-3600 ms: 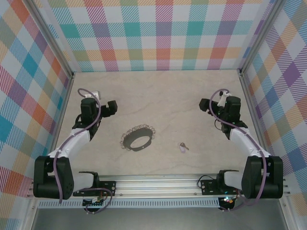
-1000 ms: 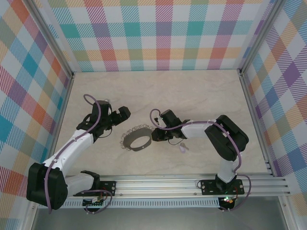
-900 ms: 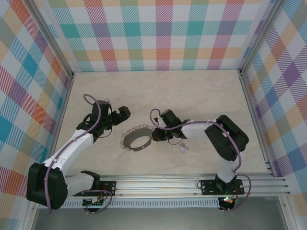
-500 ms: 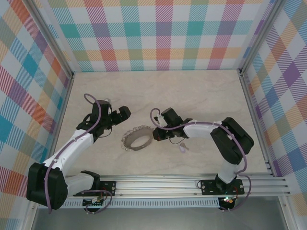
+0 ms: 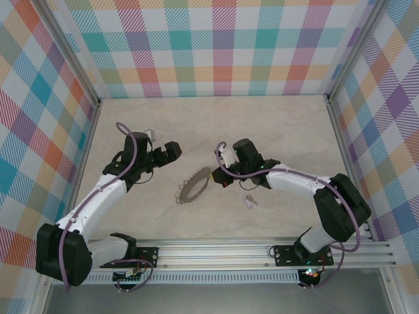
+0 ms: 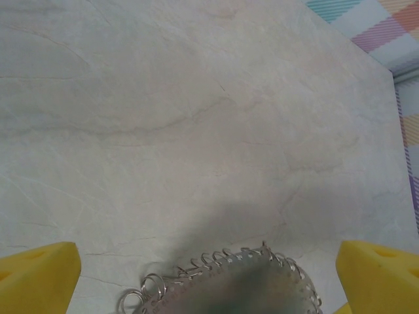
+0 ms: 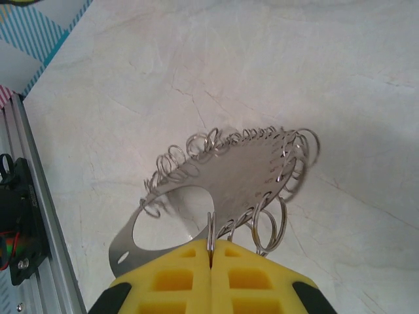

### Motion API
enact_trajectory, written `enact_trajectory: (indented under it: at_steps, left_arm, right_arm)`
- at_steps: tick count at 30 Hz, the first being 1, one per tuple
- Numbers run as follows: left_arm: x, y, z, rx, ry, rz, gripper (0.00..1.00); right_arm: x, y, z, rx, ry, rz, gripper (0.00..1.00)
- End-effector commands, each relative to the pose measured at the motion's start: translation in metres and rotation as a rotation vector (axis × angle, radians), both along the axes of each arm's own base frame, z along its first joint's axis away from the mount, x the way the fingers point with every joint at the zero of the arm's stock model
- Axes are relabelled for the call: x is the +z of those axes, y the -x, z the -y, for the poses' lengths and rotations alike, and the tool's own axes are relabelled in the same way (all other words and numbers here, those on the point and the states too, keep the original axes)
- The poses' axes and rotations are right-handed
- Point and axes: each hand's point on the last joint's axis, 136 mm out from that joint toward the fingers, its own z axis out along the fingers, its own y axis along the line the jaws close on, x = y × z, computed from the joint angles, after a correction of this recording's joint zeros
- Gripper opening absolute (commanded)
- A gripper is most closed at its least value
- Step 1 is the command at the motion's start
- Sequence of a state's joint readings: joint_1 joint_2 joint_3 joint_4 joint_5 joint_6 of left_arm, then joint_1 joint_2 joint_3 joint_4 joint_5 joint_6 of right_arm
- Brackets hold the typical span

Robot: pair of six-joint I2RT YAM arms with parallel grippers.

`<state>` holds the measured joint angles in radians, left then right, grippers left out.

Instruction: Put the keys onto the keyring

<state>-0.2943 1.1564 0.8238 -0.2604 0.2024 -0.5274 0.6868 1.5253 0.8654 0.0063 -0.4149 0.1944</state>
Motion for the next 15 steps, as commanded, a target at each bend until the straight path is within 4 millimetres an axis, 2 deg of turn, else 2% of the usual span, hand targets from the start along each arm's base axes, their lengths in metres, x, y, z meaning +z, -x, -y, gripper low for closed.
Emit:
enact_trajectory:
  at_steps: [1,6,13,15]
  left_arm:
    - [0.017,0.005,0.018,-0.095,0.031,0.043,0.98]
    - [0.027,0.009,0.041,-0.205,0.085,0.076,0.88]
    - [0.060,0.024,0.087,-0.433,0.177,0.193,0.64]
    - [0.070,0.030,0.100,-0.494,0.200,0.224,0.61]
  right_arm:
    - [0.025,0.003,-0.004,0.057,-0.076,0.064,0.00]
    - [0.054,0.001,0.000,0.068,-0.141,0.101,0.00]
    - [0.099,-0.002,0.010,0.090,-0.238,0.135,0.00]
    - [0.109,-0.001,0.011,0.098,-0.254,0.140,0.00]
